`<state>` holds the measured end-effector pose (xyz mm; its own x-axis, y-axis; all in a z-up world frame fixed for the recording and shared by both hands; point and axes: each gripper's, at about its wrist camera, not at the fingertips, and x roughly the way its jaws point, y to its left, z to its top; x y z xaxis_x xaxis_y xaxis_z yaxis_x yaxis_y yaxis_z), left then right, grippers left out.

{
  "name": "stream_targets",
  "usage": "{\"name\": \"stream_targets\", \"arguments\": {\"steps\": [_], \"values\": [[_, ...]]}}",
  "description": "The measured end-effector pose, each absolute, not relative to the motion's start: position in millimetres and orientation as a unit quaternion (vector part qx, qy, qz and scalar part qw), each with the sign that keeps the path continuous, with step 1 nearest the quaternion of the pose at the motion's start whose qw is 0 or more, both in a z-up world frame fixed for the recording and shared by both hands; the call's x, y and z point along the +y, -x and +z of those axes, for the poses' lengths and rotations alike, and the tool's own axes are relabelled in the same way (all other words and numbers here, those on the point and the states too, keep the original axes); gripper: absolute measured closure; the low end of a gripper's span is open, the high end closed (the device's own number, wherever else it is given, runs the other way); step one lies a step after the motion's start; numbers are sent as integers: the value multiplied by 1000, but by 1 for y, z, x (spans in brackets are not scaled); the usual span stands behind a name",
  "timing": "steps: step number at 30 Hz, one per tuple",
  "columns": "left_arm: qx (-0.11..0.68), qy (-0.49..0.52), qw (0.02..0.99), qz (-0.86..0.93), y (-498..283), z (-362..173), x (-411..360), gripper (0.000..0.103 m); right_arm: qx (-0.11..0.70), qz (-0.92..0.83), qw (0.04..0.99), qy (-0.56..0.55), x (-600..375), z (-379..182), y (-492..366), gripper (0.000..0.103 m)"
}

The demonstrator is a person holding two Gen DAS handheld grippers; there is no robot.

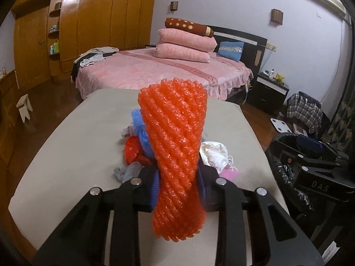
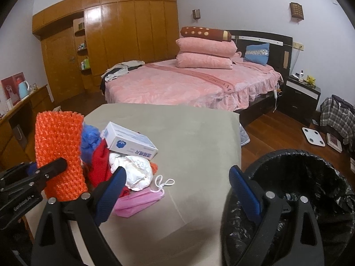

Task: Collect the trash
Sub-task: 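Grasp the red cloth with the right gripper while the left gripper holds the orange sleeve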

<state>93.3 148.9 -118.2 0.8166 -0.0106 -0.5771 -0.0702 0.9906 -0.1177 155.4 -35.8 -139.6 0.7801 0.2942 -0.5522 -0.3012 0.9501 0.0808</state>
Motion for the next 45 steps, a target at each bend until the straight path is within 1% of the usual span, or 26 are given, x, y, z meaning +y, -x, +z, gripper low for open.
{"name": "stream_targets", "arguments": {"steps": [9,11,16,21,24,27,28,29,30,31,32,33,34,35,45], "values": [[283,66,955,64,-84,-110,183,78,302,172,938,9,-11,-153,-167,12],[284,66,953,75,-85,-111,190,78,307,174,936,9,-6,-158,-171,16],[301,69,947,94,-90,-120,205,78,318,202,926,8,16,-164,-175,21],[318,72,940,99,-91,-130,219,78,318,240,917,15,47,-167,-172,22],[323,76,938,104,-91,-132,227,78,320,257,911,31,66,-171,-171,27],[323,81,937,109,-89,-132,234,78,332,265,904,42,82,-180,-176,35],[323,82,937,110,-89,-132,236,78,339,265,902,44,85,-184,-177,40],[323,83,936,110,-88,-132,237,78,346,265,899,46,88,-188,-180,48],[323,84,936,110,-89,-131,239,78,353,266,896,50,91,-192,-182,54],[323,85,936,109,-88,-132,239,78,360,273,891,53,93,-195,-183,65],[324,85,936,109,-88,-131,239,77,366,282,886,52,95,-198,-183,73],[324,86,936,108,-88,-131,239,77,367,286,884,51,94,-198,-182,78],[324,86,936,106,-89,-131,239,77,368,289,882,51,94,-198,-181,90],[324,86,936,105,-88,-131,240,77,369,298,879,49,93,-197,-180,98],[307,83,943,93,-79,-120,232,77,323,328,887,23,74,-153,-161,100]]}}
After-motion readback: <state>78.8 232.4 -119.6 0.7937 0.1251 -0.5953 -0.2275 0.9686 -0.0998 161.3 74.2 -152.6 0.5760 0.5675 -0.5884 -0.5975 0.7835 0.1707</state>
